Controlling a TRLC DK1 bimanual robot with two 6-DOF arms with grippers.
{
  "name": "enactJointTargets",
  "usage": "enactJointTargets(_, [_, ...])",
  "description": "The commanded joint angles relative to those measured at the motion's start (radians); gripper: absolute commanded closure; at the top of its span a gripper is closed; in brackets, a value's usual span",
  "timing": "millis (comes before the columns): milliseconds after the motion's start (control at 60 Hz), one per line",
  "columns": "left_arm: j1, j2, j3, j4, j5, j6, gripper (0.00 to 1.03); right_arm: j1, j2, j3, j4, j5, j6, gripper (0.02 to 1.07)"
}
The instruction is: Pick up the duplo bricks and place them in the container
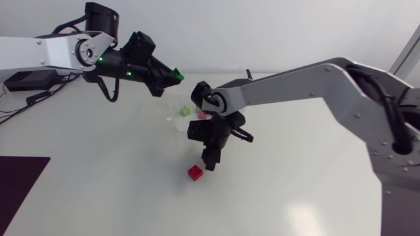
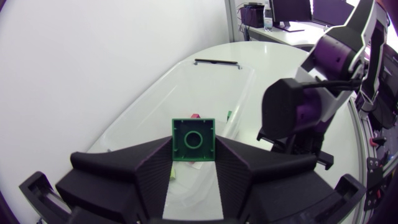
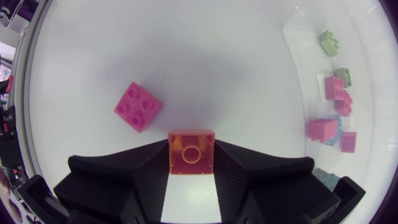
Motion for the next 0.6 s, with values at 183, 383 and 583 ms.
enactJointTargets(183, [-0.057,0.17,0.121,0.152,-0.216,-0.151,0.13,-0.066,-0.297,-0.135,-0.015,-0.02,0.011,0.78])
enactJointTargets(383, [-0.06,-0.015,-0.102,0.252,-0.266,-0.142,0.05,-0.135,-0.415,-0.063,-0.025,-0.033,0.044,0.78])
enactJointTargets(583, [-0.035,-0.175,-0.274,0.223,-0.249,-0.078,0.05,-0.158,-0.415,0.044,0.018,-0.052,0.135,0.78])
